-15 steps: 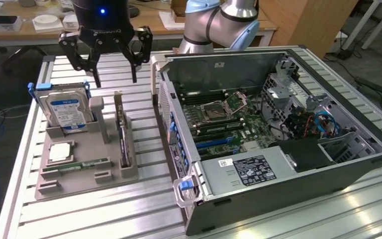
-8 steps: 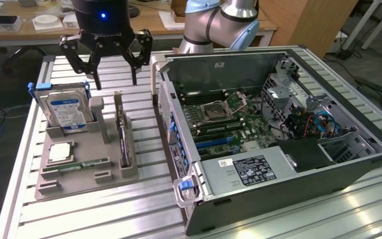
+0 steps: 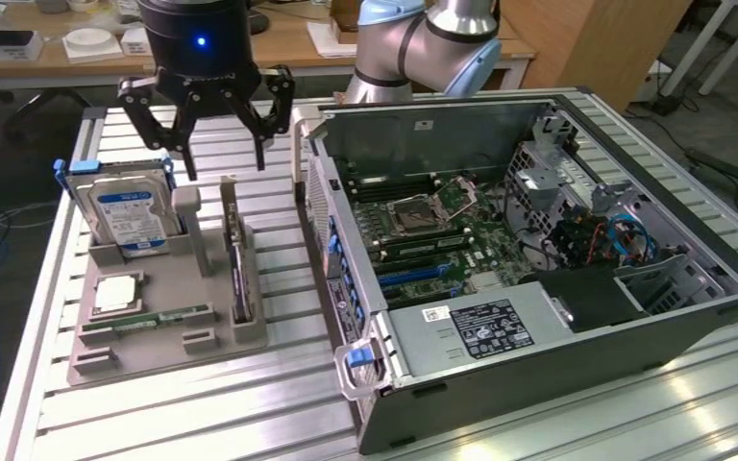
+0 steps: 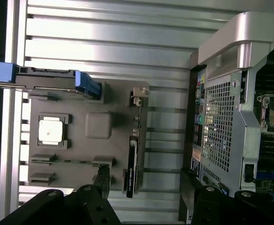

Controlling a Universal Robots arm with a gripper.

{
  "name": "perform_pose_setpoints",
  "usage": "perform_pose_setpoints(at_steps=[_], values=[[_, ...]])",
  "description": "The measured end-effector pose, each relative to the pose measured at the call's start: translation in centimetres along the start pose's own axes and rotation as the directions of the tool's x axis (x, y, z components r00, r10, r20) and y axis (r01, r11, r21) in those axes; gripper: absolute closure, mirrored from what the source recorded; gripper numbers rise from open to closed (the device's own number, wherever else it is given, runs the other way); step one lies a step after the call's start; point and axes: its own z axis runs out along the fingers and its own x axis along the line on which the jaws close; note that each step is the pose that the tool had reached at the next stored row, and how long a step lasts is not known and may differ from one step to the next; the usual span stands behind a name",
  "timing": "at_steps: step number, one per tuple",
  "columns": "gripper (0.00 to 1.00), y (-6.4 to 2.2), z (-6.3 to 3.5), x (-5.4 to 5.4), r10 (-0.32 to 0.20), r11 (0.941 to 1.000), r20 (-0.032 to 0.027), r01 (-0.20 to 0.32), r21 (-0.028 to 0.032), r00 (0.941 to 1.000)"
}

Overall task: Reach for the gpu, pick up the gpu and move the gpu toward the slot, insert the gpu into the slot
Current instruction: 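Pick up the gpu and move the gpu toward the slot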

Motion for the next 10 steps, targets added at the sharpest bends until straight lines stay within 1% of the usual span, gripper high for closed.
perform_pose_setpoints(at_steps=[8,10], values=[[0.29,-0.11,0.46,0.01,0.0,1.0,0.0,0.0,0.0,1.0],[0.29,-0.4,0.49,0.02,0.0,1.0,0.0002,0.0,-0.0001,1.0]])
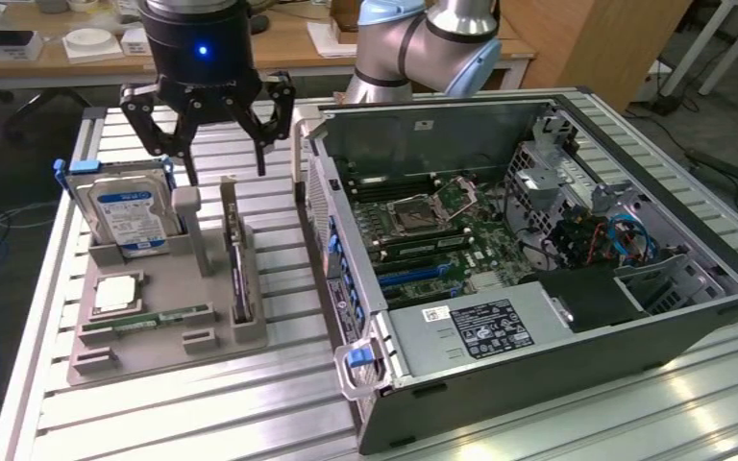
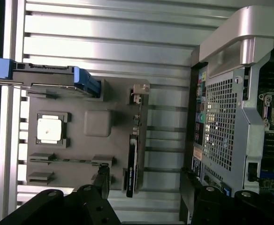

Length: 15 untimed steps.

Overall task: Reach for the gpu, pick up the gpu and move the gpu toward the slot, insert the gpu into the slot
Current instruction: 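Pick up the gpu and move the gpu toward the slot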

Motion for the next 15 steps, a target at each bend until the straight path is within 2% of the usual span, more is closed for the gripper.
perform_pose_setpoints(at_steps=[6,15], values=[[0.29,-0.7,0.12,0.0,0.0,1.0,-0.0001,0.0,0.0001,1.0],[0.29,-0.78,1.18,0.1,0.01,1.0,0.0003,-0.01,0.0002,1.0]])
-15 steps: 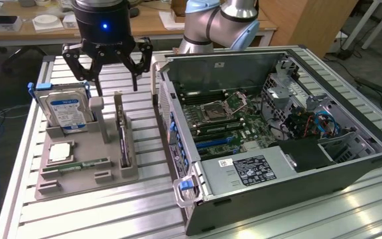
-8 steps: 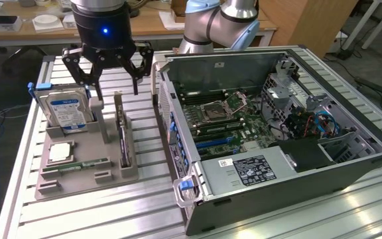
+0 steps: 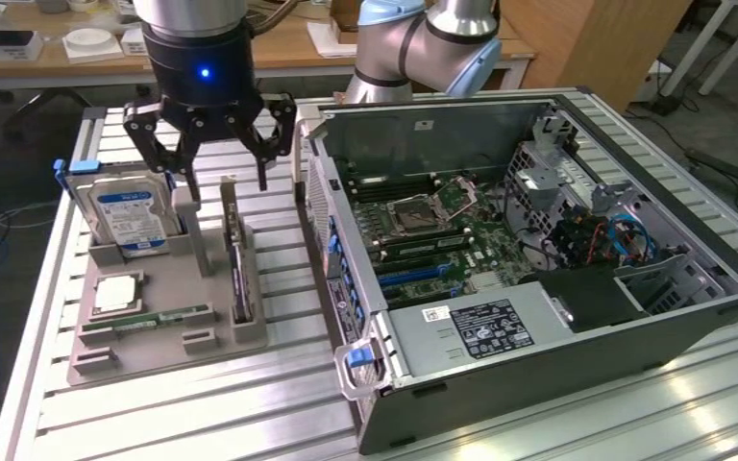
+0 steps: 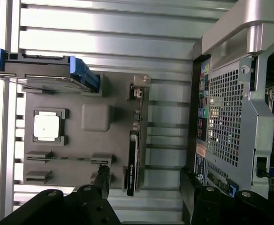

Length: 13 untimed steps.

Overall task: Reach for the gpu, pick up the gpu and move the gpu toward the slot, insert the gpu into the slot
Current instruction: 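Pick up the gpu and move the gpu toward the slot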

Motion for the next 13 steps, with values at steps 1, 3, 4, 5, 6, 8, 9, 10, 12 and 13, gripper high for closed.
perform_pose_setpoints(at_steps=[1,3,4,5,6,8,9,10,12,13], values=[[0.29,-0.01,0.08,0.0,0.004,1.0,0.0002,-0.004,0.0002,1.0],[0.29,-0.01,0.22,0.01,0.006,1.0,0.0002,-0.006,0.0003,1.0],[0.29,-0.01,0.3,0.01,0.007,1.0,0.0003,-0.007,0.0003,1.0],[0.29,-0.01,0.37,0.02,0.007,1.0,0.0004,-0.007,0.0002,1.0],[0.29,-0.02,0.44,0.02,0.008,1.0,0.0003,-0.008,0.0002,1.0],[0.29,-0.02,0.59,0.02,0.008,1.0,0.0004,-0.008,0.0002,1.0],[0.29,-0.03,0.65,0.02,0.008,1.0,0.0004,-0.008,0.0003,1.0],[0.29,-0.03,0.72,0.02,0.008,1.0,0.0003,-0.008,0.0003,1.0],[0.29,-0.04,0.86,0.03,0.008,1.0,0.0003,-0.008,0.0003,1.0],[0.29,-0.04,0.91,0.03,0.009,1.0,0.0003,-0.009,0.0003,1.0]])
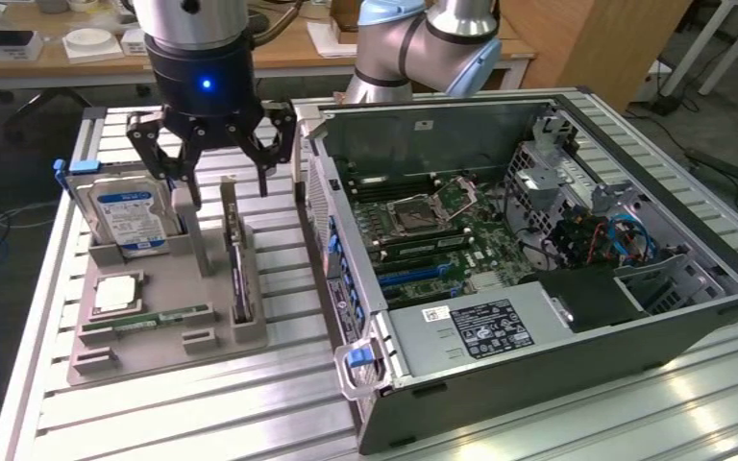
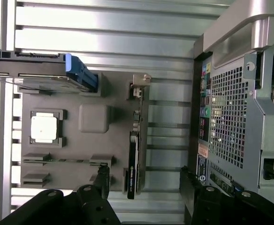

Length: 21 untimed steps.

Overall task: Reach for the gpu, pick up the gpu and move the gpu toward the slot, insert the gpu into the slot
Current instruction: 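Pick up the gpu and move the gpu toward the slot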

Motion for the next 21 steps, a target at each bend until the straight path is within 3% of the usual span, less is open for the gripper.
perform_pose_setpoints(at_steps=[6,11,19,21], values=[[0.29,-0.01,0.29,0.1,0.003,1.0,0.0004,-0.003,-0.0001,1.0],[0.29,-0.14,1.07,0.1,0.003,1.0,-0.0013,-0.003,-0.0001,1.0],[0.29,-0.16,1.26,0.1,0.003,1.0,-0.0012,-0.003,-0.0003,1.0],[0.29,-0.77,2.49,0.2,0.003,1.0,-0.0014,-0.003,-0.0005,1.0]])
